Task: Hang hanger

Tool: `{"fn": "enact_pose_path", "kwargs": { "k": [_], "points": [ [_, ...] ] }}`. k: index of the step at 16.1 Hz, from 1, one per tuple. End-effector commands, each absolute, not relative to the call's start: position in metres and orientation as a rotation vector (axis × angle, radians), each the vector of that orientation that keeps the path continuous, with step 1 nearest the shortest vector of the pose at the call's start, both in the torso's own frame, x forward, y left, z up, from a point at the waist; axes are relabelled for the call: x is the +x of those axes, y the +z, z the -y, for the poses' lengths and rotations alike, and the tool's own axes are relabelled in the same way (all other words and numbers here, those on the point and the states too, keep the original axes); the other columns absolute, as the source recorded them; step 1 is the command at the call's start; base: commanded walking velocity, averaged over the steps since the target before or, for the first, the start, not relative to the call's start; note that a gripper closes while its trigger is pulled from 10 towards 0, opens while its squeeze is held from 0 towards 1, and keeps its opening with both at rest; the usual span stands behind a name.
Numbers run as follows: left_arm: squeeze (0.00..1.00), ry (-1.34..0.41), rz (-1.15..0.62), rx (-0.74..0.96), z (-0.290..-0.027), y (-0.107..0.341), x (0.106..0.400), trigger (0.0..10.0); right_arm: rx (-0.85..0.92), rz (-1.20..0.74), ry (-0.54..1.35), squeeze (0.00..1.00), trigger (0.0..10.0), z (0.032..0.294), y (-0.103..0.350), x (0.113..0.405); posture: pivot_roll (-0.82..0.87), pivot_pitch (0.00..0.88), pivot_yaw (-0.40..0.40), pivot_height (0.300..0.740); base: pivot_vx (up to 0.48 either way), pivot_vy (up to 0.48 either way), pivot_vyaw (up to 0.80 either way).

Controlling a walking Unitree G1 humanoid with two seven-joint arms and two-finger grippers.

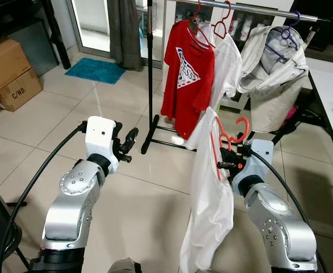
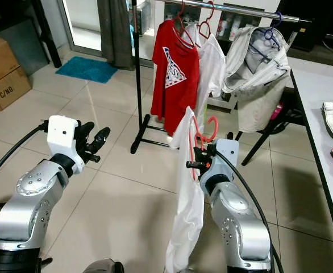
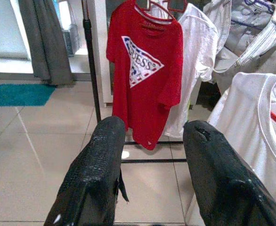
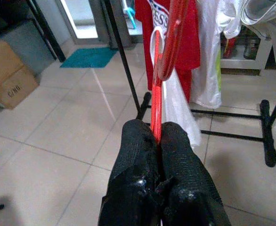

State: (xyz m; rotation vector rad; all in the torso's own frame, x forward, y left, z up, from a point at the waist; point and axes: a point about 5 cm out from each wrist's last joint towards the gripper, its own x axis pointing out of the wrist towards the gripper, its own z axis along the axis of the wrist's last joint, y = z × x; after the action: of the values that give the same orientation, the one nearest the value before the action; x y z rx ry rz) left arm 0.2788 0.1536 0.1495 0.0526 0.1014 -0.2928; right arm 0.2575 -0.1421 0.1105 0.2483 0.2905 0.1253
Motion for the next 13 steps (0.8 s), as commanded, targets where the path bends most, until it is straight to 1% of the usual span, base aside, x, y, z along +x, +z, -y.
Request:
{"fn": "enact_pose_path", "kwargs": {
  "k": [1,2,3,6,7,13],
  "points": [
    [0.0,-0.288,-0.1,0.058,-0.154,0.152,0.277,10.0,0.263,-0.236,0.123,0.0,10.0,0.144,0.12,0.258,0.03,0.027,-0.026,0.74,0.0,0.0,0.0],
    [0.0,-0.295,-0.102,0.061,-0.154,0.152,0.277,10.0,0.245,-0.234,0.113,0.0,10.0,0.144,0.121,0.258,0.02,0.028,-0.02,0.74,0.0,0.0,0.0],
    [0.0,-0.306,-0.103,0.068,-0.153,0.152,0.277,10.0,0.173,-0.223,0.071,0.0,10.0,0.149,0.122,0.259,0.02,0.029,-0.018,0.74,0.0,0.0,0.0],
    [0.0,-0.307,-0.086,0.079,-0.151,0.157,0.281,10.0,0.196,-0.215,0.053,0.0,10.0,0.152,0.123,0.26,0.02,0.033,-0.013,0.74,0.244,0.0,0.8],
    [0.0,-0.306,-0.088,0.077,-0.151,0.157,0.282,10.0,0.241,-0.202,0.064,0.0,10.0,0.15,0.125,0.261,0.02,0.035,-0.009,0.74,0.247,0.0,0.0],
    [0.0,-0.308,-0.092,0.07,-0.152,0.158,0.283,10.0,0.22,-0.206,0.108,0.0,10.0,0.141,0.125,0.262,0.03,0.036,-0.008,0.74,0.276,0.0,0.0]
  ]
}}
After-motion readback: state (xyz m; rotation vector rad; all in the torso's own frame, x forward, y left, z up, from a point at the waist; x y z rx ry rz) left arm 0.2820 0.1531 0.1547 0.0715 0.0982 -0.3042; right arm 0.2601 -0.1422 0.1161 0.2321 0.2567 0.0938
